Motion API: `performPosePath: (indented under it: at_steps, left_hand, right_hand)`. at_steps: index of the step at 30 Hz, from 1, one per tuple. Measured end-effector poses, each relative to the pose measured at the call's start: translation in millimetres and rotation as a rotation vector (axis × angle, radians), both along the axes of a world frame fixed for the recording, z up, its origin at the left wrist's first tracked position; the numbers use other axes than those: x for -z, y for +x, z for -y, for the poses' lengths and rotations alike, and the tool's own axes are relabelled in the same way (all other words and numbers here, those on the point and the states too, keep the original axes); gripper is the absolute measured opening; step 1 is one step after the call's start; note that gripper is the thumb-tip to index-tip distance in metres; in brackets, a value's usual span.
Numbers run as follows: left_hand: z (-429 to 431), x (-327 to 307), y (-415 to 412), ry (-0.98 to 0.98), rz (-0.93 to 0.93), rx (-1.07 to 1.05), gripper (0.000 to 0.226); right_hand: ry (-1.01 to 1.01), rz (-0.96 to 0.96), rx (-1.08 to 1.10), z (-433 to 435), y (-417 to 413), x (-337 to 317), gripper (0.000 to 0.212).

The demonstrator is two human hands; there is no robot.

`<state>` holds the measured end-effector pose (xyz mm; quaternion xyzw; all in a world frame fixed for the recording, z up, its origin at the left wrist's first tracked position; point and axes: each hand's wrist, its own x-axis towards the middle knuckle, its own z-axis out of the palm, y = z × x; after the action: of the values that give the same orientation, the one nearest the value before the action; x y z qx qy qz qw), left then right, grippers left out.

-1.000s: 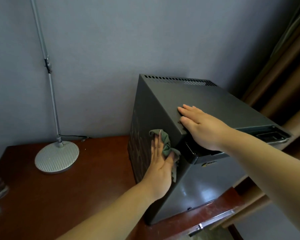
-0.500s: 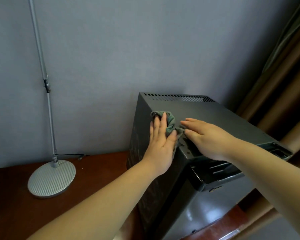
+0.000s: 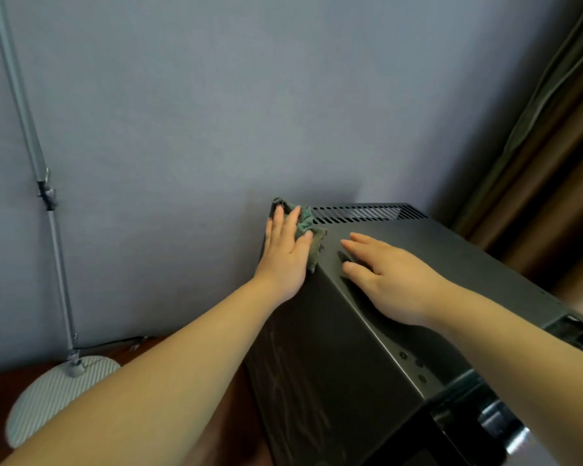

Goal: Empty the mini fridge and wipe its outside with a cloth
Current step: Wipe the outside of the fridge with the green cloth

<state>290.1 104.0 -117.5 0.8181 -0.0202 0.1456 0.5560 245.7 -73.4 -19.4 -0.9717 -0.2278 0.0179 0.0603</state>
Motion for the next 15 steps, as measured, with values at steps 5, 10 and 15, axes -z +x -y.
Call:
performPosePath:
  at_steps: [5, 10, 15]
  left_hand:
    - [-25, 0, 31, -0.041, 0.008, 0.010, 0.054]
    - [-39, 28, 47, 0.296, -0.025, 0.040, 0.065]
    - [-42, 85, 43, 0.338, -0.231, 0.079, 0.067]
  right_hand:
    - [0.008, -0.036, 0.004, -34, 25, -5, 0.062]
    - [-0.070, -0.085, -0.004, -59, 37, 8, 0.066]
    - [-0.132, -0.106, -0.004, -60, 42, 17, 0.068]
